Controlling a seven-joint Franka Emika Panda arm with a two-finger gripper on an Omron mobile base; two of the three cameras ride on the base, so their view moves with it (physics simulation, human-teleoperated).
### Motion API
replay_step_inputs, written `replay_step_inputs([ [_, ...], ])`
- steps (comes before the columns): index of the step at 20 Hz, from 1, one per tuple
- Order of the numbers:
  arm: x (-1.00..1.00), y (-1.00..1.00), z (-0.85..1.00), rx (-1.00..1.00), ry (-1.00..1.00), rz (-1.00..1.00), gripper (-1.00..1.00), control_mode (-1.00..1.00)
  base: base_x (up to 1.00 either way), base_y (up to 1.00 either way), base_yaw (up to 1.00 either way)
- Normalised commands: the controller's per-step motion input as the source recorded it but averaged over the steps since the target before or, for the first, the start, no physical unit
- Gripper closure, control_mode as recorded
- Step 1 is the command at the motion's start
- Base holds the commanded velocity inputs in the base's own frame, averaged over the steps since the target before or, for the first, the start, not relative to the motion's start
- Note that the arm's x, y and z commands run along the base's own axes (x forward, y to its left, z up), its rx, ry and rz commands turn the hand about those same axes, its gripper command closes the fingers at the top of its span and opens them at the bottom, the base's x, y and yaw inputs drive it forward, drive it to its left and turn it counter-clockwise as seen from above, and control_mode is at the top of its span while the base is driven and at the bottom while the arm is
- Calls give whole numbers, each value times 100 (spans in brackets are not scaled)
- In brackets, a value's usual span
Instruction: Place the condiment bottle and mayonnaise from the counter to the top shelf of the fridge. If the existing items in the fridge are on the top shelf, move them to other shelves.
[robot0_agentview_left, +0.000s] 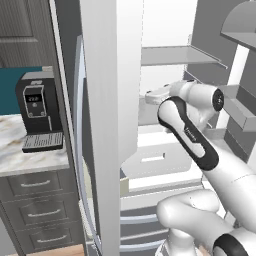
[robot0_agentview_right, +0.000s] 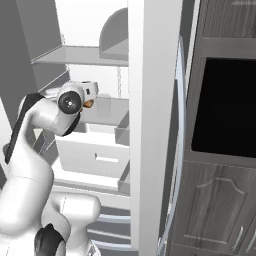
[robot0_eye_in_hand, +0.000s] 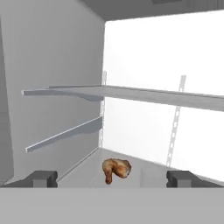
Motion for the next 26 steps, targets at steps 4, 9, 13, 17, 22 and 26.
replay_step_inputs([
  [4, -100, -10, 100, -14, 0, 0, -100, -100, 0, 0, 0],
  [9, -100, -24, 62, -15, 0, 0, -100, -100, 0, 0, 0],
  [13, -100, -7, -8, -23, 8, 0, -100, -100, 0, 0, 0],
  [17, -100, 0, -26, -28, 36, -1, -100, -100, 0, 0, 0],
  [22, -97, 0, -10, -23, 50, -5, -100, -100, 0, 0, 0],
  [26, -72, 0, -15, -19, 27, -5, -100, -100, 0, 0, 0],
])
